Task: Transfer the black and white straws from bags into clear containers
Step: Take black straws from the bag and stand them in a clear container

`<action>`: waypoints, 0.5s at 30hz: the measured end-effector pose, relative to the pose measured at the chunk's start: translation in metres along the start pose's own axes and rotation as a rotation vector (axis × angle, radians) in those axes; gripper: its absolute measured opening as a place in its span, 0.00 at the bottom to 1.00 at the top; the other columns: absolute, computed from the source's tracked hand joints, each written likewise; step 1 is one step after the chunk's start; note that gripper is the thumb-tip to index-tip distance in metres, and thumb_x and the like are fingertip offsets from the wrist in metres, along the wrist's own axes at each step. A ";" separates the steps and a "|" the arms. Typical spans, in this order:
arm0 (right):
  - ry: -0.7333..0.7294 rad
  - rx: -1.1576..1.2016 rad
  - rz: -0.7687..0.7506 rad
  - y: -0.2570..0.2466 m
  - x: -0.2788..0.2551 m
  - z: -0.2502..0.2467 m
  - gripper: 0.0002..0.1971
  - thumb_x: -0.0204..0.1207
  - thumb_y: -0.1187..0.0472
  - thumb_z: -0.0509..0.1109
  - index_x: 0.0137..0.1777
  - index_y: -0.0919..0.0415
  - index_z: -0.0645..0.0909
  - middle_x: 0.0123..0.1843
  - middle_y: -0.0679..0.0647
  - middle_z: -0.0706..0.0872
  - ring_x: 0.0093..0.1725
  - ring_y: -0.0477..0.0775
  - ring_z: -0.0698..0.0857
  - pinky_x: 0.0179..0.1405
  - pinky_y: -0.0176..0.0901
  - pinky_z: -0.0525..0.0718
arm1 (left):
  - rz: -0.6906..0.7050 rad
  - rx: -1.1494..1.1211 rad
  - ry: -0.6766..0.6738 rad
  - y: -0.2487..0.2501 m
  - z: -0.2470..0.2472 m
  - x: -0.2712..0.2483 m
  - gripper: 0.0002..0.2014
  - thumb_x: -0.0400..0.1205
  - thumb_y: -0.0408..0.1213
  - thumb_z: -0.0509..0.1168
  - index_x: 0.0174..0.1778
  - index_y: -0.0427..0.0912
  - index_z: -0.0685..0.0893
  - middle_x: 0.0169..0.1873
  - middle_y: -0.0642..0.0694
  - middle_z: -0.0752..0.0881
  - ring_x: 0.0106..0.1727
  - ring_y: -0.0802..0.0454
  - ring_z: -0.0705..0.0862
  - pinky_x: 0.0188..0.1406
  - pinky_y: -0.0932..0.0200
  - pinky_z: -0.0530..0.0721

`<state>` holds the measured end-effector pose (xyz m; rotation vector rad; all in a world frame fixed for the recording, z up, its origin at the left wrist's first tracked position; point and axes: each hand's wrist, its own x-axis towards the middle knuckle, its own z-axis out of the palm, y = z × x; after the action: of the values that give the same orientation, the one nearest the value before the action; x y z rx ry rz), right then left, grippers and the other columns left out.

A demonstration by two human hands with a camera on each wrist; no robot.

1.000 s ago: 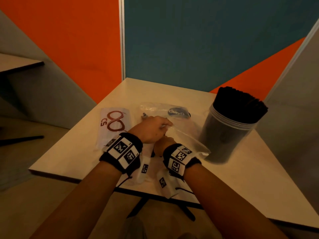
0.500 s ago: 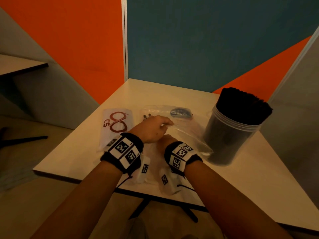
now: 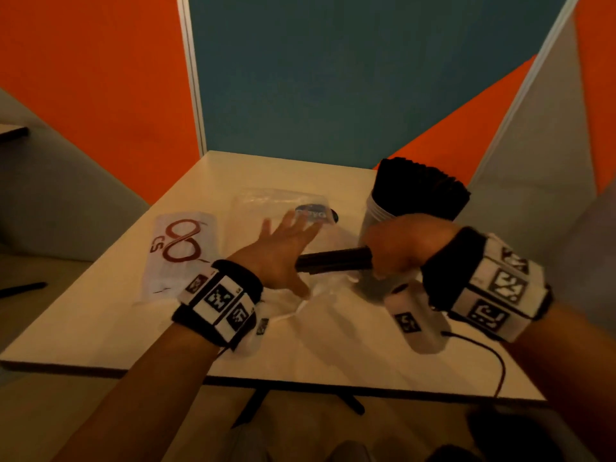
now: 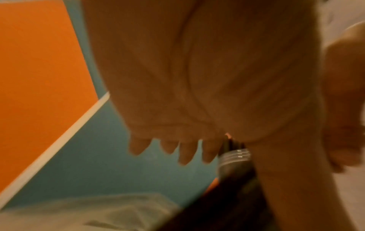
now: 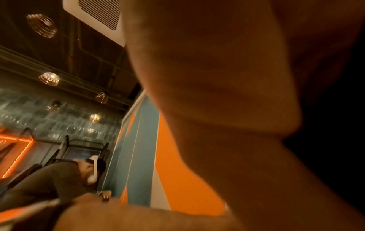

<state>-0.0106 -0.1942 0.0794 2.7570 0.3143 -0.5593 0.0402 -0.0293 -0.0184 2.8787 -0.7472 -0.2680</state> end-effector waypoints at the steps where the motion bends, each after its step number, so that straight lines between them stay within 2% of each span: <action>1: 0.005 0.027 -0.009 0.005 -0.004 -0.004 0.04 0.79 0.60 0.67 0.50 0.58 0.81 0.31 0.48 0.72 0.31 0.47 0.73 0.24 0.31 0.66 | 0.110 -0.068 0.083 0.014 -0.001 0.002 0.57 0.68 0.52 0.77 0.84 0.52 0.43 0.84 0.49 0.45 0.84 0.48 0.39 0.81 0.41 0.38; 2: 0.007 0.088 -0.031 0.009 -0.006 -0.007 0.09 0.77 0.59 0.70 0.55 0.58 0.82 0.33 0.48 0.75 0.34 0.49 0.77 0.27 0.33 0.69 | 0.203 -0.186 0.166 0.027 0.001 0.004 0.54 0.68 0.51 0.78 0.83 0.53 0.50 0.83 0.49 0.54 0.84 0.49 0.48 0.82 0.43 0.44; 3: 0.008 0.147 -0.062 0.011 -0.010 -0.012 0.11 0.75 0.58 0.72 0.56 0.58 0.83 0.34 0.48 0.79 0.35 0.47 0.79 0.28 0.34 0.73 | 0.255 -0.333 0.240 0.038 0.001 0.006 0.47 0.69 0.48 0.78 0.80 0.54 0.59 0.79 0.48 0.66 0.80 0.48 0.62 0.81 0.44 0.58; 4: 0.026 0.204 -0.094 0.013 -0.015 -0.017 0.09 0.73 0.57 0.74 0.53 0.56 0.84 0.34 0.46 0.81 0.32 0.44 0.81 0.27 0.34 0.76 | 0.270 -0.479 0.302 0.046 0.001 0.009 0.37 0.71 0.44 0.77 0.75 0.52 0.68 0.72 0.47 0.76 0.72 0.47 0.74 0.74 0.43 0.71; 5: 0.059 0.248 -0.117 0.017 -0.020 -0.021 0.09 0.72 0.54 0.75 0.50 0.55 0.84 0.32 0.45 0.83 0.28 0.41 0.82 0.27 0.33 0.78 | 0.281 -0.587 0.361 0.051 0.002 0.012 0.28 0.74 0.40 0.75 0.69 0.50 0.74 0.65 0.45 0.83 0.64 0.48 0.81 0.65 0.44 0.79; 6: 0.117 0.313 -0.130 0.022 -0.024 -0.023 0.13 0.70 0.49 0.75 0.51 0.54 0.83 0.31 0.45 0.85 0.27 0.41 0.83 0.28 0.34 0.80 | 0.293 -0.651 0.420 0.055 0.002 0.013 0.20 0.76 0.39 0.72 0.63 0.47 0.78 0.58 0.44 0.86 0.58 0.48 0.84 0.58 0.44 0.83; 8: 0.259 0.569 -0.164 0.038 -0.029 -0.023 0.29 0.61 0.39 0.77 0.59 0.50 0.76 0.35 0.49 0.90 0.33 0.47 0.89 0.38 0.41 0.86 | 0.293 -0.802 0.508 0.063 0.004 0.014 0.09 0.79 0.38 0.67 0.55 0.45 0.82 0.50 0.43 0.88 0.50 0.49 0.86 0.54 0.44 0.84; 10: 0.371 0.966 -0.233 0.046 -0.032 -0.015 0.46 0.50 0.32 0.78 0.69 0.47 0.70 0.47 0.52 0.91 0.43 0.52 0.92 0.50 0.50 0.89 | 0.247 -1.011 0.560 0.070 0.005 0.013 0.06 0.81 0.35 0.67 0.51 0.49 0.82 0.46 0.45 0.87 0.43 0.55 0.86 0.50 0.49 0.85; 11: 0.429 1.109 -0.277 0.046 -0.030 -0.008 0.51 0.47 0.31 0.79 0.72 0.47 0.69 0.52 0.51 0.90 0.48 0.51 0.91 0.54 0.50 0.87 | 0.228 -1.089 0.589 0.074 0.005 0.013 0.06 0.81 0.35 0.67 0.51 0.49 0.82 0.43 0.47 0.87 0.39 0.58 0.85 0.46 0.51 0.85; 13: 0.519 1.280 -0.356 0.037 -0.019 0.010 0.50 0.49 0.35 0.82 0.74 0.49 0.69 0.57 0.48 0.88 0.55 0.46 0.88 0.56 0.45 0.86 | 0.241 -1.208 0.607 0.081 0.006 0.011 0.06 0.81 0.32 0.66 0.52 0.45 0.81 0.39 0.49 0.86 0.33 0.60 0.84 0.39 0.57 0.85; 15: 0.582 1.408 -0.389 0.022 -0.004 0.029 0.38 0.60 0.48 0.83 0.70 0.55 0.74 0.56 0.50 0.88 0.56 0.44 0.87 0.55 0.43 0.88 | 0.268 -1.276 0.596 0.087 0.009 0.010 0.11 0.80 0.25 0.65 0.53 0.44 0.78 0.37 0.49 0.84 0.31 0.61 0.84 0.33 0.61 0.85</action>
<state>-0.0185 -0.2251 0.0611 4.2524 0.8548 0.0907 0.0068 -0.1101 -0.0116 1.4991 -0.5183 0.1309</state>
